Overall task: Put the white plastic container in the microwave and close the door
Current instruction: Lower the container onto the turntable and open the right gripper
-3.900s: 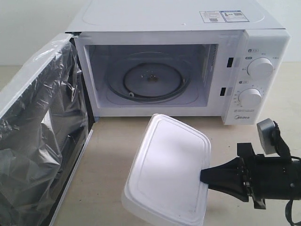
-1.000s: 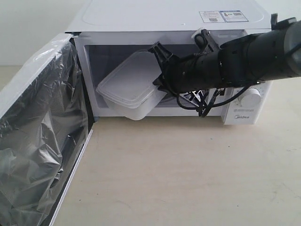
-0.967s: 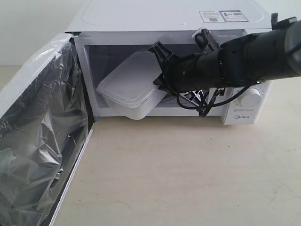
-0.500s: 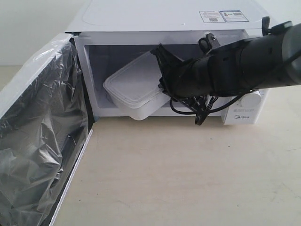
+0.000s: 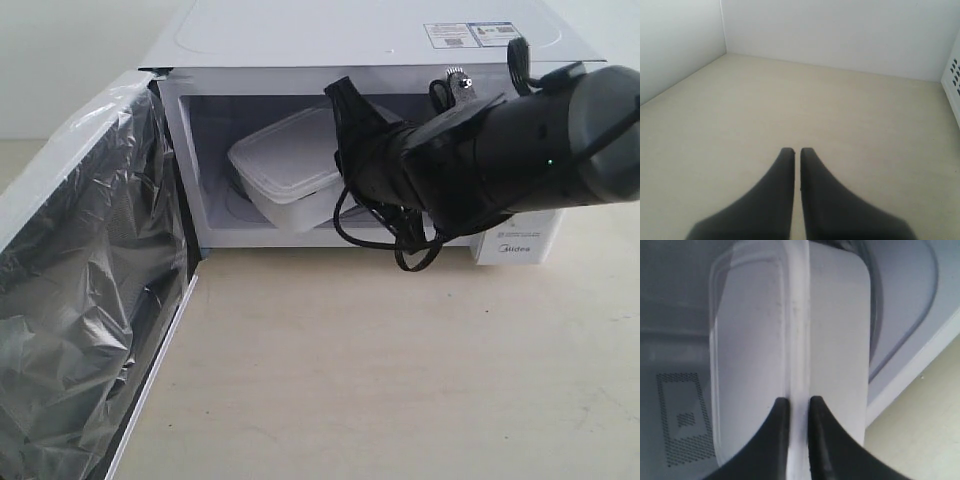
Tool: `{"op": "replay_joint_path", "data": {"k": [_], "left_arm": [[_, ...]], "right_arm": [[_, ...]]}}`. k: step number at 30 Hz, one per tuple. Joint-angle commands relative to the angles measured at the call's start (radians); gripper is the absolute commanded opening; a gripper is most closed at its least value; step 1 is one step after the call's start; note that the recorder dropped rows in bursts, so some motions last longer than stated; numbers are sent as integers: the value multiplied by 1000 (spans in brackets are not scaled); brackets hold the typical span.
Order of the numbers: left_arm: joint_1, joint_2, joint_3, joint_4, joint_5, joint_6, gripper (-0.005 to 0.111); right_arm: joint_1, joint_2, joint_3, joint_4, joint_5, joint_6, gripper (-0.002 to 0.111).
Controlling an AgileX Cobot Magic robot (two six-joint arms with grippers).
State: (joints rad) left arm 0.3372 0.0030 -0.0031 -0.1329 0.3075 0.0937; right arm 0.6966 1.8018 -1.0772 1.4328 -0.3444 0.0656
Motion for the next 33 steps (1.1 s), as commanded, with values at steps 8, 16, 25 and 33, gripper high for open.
{"op": "replay_joint_path", "data": {"k": [8,16,25,33], "left_arm": [[3,-3,3,-5,0,5,4],[3,-3,3,-5,0,5,4],[3,-3,3,-5,0,5,4],[3,-3,3,-5,0,5,4]], "right_arm": [[8,23,1,-46,-45,176,0],[76,85,1,-201,-216,392,0],[80,128,1,-353,-283,601,0],[80,163,-6,-436,-346,678,0]]}}
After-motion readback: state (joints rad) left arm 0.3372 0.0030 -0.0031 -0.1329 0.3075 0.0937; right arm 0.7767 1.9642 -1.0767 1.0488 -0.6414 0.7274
